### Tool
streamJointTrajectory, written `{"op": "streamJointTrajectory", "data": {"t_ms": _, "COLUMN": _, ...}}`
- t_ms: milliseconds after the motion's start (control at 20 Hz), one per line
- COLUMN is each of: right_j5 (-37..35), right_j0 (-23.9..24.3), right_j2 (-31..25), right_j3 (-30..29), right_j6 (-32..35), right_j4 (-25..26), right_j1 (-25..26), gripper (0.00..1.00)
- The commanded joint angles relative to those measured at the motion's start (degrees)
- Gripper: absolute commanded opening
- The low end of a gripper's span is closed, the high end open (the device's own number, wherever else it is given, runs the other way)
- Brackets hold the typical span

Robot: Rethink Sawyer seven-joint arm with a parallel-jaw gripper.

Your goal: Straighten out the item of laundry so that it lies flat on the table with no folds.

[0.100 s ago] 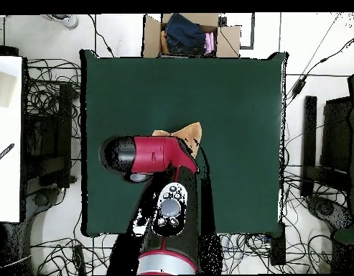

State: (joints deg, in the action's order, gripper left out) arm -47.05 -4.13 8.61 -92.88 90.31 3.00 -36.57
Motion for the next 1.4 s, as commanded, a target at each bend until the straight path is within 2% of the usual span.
{"op": "streamJointTrajectory", "data": {"t_ms": 50, "right_j5": -3.8, "right_j0": -0.7, "right_j2": -2.9, "right_j3": 0.5, "right_j6": 8.2, "right_j4": 0.3, "right_j1": 2.1, "gripper": 1.0}}
{"op": "streamJointTrajectory", "data": {"t_ms": 1400, "right_j5": -0.9, "right_j0": -1.5, "right_j2": -2.2, "right_j3": -0.7, "right_j6": 9.1, "right_j4": 0.5, "right_j1": 1.4, "gripper": 1.0}}
